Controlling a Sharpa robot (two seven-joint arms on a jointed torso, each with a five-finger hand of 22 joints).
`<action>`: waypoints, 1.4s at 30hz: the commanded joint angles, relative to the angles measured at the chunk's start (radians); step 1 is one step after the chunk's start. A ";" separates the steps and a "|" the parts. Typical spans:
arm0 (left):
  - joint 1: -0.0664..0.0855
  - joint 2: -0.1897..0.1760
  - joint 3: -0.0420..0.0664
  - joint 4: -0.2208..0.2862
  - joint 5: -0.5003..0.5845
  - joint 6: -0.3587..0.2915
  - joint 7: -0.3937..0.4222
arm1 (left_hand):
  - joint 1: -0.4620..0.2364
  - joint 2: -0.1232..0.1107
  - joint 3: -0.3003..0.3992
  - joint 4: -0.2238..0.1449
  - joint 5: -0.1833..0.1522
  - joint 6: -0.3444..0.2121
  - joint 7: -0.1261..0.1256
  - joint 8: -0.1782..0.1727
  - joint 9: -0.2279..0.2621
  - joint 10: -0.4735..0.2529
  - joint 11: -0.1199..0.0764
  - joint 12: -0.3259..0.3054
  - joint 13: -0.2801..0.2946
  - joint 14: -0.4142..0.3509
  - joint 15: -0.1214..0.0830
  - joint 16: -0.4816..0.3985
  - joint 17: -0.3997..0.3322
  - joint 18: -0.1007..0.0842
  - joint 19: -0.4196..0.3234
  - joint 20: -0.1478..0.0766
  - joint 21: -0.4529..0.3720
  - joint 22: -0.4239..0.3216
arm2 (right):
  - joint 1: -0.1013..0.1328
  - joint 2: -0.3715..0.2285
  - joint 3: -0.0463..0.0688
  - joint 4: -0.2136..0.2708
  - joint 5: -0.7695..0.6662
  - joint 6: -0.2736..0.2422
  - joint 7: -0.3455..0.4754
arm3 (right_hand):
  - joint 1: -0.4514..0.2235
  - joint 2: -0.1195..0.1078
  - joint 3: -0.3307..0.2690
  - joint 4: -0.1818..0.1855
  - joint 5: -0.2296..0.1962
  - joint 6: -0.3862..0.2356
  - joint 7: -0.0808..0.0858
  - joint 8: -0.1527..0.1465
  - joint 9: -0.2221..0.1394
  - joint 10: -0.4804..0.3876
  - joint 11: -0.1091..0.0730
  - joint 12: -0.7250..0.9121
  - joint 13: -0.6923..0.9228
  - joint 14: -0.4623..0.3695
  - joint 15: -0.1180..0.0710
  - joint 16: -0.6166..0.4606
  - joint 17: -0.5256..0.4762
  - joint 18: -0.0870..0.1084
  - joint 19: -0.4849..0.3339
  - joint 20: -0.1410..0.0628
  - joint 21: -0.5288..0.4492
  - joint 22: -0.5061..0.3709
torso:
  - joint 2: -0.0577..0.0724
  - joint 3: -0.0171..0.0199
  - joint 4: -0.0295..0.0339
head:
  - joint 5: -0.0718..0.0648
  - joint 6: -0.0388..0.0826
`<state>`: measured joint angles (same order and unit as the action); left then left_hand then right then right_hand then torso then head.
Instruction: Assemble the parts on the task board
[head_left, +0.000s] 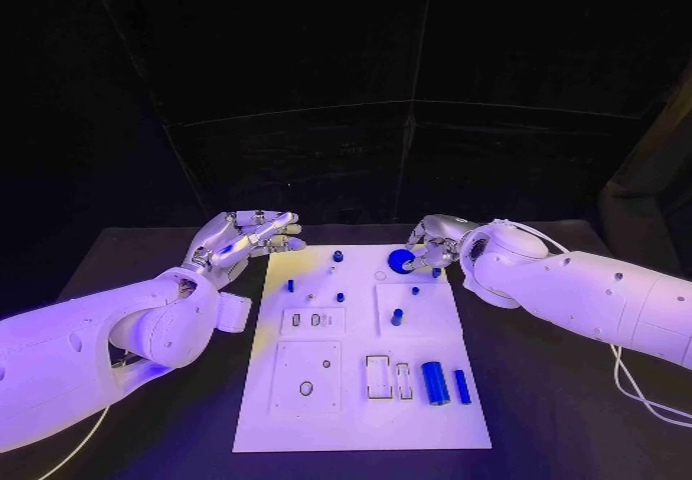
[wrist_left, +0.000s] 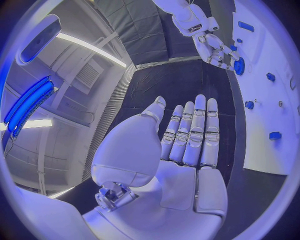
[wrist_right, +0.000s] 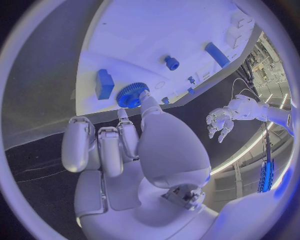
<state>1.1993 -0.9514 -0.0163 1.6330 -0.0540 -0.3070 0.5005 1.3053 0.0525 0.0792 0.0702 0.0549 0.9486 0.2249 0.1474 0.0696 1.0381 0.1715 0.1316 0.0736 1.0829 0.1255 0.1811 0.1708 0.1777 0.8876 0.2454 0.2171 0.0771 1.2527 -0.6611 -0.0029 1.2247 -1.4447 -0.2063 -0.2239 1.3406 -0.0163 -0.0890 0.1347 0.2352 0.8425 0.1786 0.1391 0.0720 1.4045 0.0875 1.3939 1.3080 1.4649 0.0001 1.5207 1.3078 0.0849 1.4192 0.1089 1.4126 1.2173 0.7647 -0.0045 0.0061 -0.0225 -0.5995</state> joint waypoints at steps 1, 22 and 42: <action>0.001 0.002 0.001 -0.001 0.000 0.017 -0.002 | 0.002 0.010 0.002 -0.005 0.006 0.006 0.000 -0.006 0.000 0.007 -0.001 -0.005 -0.001 0.005 0.003 -0.003 0.001 0.008 0.007 0.001 -0.003 -0.001 | 0.002 0.002 0.000 -0.001 -0.011 0.010 -0.002 | 0.012 -0.001 -0.003 -0.004 0.003 -0.010 -0.001 0.006 -0.001 0.003 0.001 0.001 0.033 0.079 0.008 0.007 0.126 -0.016 0.008 0.002 0.007 0.002 | 0.001 0.0003 0.0001 | -0.003 0.004; 0.001 0.005 0.001 -0.006 0.000 0.053 -0.029 | 0.008 0.008 0.007 -0.014 0.006 0.003 0.001 -0.010 -0.001 0.006 0.000 -0.009 -0.003 0.005 0.004 -0.008 0.003 0.007 0.009 0.000 -0.006 -0.003 | 0.002 0.016 0.000 -0.001 -0.070 0.004 -0.005 | 0.056 0.019 0.008 -0.033 -0.025 0.011 -0.006 0.026 0.001 0.020 -0.003 0.025 0.066 0.083 0.006 0.014 0.148 -0.019 0.012 0.001 0.016 0.018 | 0.001 0.0011 0.0018 | -0.003 0.001; 0.001 0.007 0.001 -0.008 -0.001 0.066 -0.051 | 0.014 0.007 0.013 -0.025 0.006 0.002 0.003 -0.015 -0.001 0.004 0.001 -0.015 -0.004 0.004 0.005 -0.014 0.004 0.007 0.010 0.001 -0.009 -0.005 | 0.001 0.024 0.000 0.002 -0.092 -0.002 -0.007 | 0.071 0.034 0.031 -0.049 -0.028 0.041 -0.012 0.045 0.004 0.038 -0.008 0.043 0.091 0.087 0.003 0.022 0.171 -0.023 0.019 -0.001 0.028 0.040 | 0.000 0.0013 0.0006 | 0.000 -0.001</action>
<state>1.1992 -0.9450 -0.0163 1.6240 -0.0539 -0.2599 0.4565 1.3096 0.0567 0.0930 0.0509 0.0549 0.9486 0.2249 0.1362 0.0697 1.0381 0.1715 0.1217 0.0711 1.0829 0.1254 0.1733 0.1736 0.1776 0.8906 0.2484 0.2130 0.0730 1.2523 -0.6384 -0.0029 1.2249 -1.5217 -0.2130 -0.2276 1.4035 0.0168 -0.0611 0.0876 0.2119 0.8761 0.1660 0.1801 0.0749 1.4334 0.0805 1.4333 1.3089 1.4649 0.0001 1.5361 1.3074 0.0691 1.4333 0.1087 1.4360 1.2564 0.7652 -0.0032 0.0070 -0.0208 -0.6005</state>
